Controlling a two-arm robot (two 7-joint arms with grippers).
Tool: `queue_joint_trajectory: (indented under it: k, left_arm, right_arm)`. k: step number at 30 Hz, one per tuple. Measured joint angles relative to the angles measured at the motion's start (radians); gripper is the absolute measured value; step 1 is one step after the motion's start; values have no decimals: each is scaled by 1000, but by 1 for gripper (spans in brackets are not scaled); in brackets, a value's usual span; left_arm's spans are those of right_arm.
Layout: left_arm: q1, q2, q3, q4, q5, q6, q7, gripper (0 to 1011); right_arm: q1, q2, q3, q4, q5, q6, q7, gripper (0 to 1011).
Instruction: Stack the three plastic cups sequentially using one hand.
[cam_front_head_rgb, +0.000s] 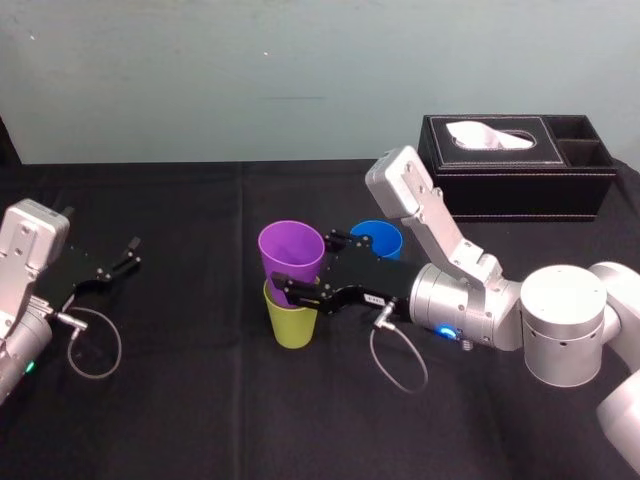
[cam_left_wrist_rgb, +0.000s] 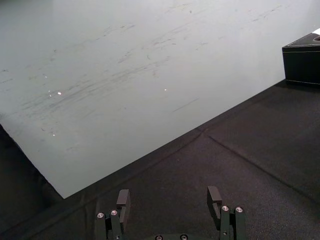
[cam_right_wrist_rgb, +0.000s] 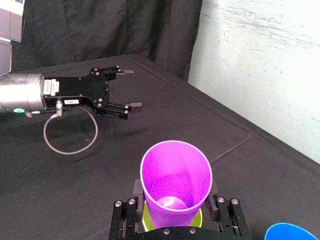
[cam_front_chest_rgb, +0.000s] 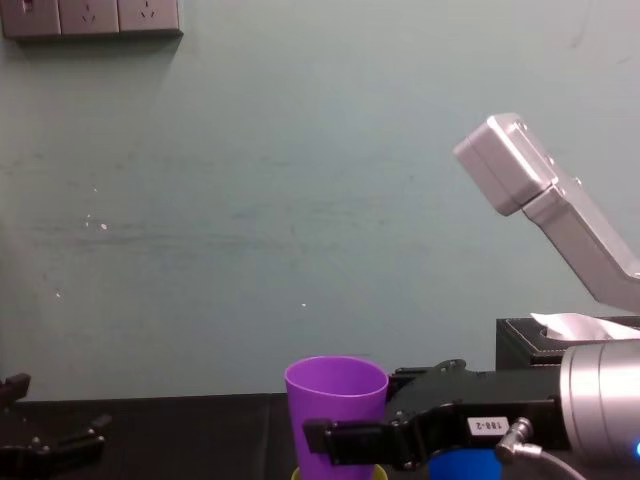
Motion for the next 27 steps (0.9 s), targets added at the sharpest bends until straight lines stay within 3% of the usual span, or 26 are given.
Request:
queue_joint_trajectory:
  k: [27]
  left_arm:
    - [0, 0, 0, 0, 0, 0, 0, 1010]
  right_arm:
    - [-3, -10, -9, 26, -4, -4, 7, 724]
